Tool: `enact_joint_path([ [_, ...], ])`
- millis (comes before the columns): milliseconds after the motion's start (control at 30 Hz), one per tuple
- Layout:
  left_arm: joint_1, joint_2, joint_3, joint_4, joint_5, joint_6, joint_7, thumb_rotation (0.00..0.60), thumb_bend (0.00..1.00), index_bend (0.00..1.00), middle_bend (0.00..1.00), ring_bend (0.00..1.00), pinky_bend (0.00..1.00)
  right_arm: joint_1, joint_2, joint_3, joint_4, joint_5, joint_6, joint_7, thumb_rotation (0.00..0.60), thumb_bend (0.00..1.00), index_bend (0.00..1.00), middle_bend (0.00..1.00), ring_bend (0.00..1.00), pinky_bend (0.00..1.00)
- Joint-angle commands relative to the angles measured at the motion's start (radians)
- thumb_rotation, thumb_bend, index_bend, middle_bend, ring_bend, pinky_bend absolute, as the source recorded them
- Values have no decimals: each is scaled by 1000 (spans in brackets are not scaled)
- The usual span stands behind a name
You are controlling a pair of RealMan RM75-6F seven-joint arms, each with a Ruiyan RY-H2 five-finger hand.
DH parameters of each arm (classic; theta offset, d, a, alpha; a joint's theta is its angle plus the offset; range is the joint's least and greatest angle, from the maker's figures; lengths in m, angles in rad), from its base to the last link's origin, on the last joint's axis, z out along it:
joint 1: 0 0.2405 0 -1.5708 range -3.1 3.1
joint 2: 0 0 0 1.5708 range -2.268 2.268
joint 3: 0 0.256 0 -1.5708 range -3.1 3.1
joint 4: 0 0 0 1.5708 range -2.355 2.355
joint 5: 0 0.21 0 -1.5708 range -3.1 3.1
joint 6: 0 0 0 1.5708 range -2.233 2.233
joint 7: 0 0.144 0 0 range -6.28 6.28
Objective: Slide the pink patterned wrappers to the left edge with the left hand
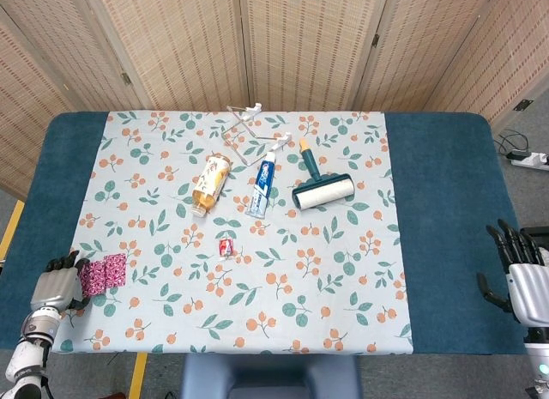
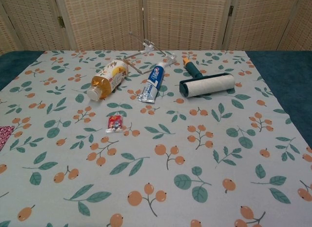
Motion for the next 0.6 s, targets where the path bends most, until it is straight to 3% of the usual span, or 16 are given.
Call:
enact_joint_path([
  [33, -3, -3, -3, 0, -19, -2, 11, 600, 358, 179, 0, 0, 0, 0, 0, 0, 1, 0, -1, 1, 600, 457, 0, 0, 0, 0],
  [600, -12, -13, -12, 22, -81, -14, 19, 600, 358, 171, 0, 0, 0, 1, -2, -1, -1, 4, -3, -4, 600, 457, 0, 0, 0, 0],
])
